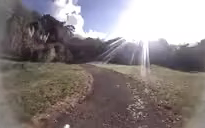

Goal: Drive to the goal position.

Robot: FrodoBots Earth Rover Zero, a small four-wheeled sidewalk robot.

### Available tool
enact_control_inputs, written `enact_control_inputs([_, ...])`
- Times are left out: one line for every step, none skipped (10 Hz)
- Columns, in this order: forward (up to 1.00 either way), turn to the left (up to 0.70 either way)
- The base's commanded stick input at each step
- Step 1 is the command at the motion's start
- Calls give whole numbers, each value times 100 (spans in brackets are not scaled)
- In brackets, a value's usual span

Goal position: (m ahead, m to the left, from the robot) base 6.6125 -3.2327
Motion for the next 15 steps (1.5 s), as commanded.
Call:
enact_control_inputs([70, 0])
enact_control_inputs([70, 0])
enact_control_inputs([70, 0])
enact_control_inputs([70, 0])
enact_control_inputs([70, 0])
enact_control_inputs([70, 0])
enact_control_inputs([70, -8])
enact_control_inputs([70, -24])
enact_control_inputs([70, -35])
enact_control_inputs([70, -35])
enact_control_inputs([70, -35])
enact_control_inputs([70, -35])
enact_control_inputs([70, -35])
enact_control_inputs([70, -26])
enact_control_inputs([70, -11])
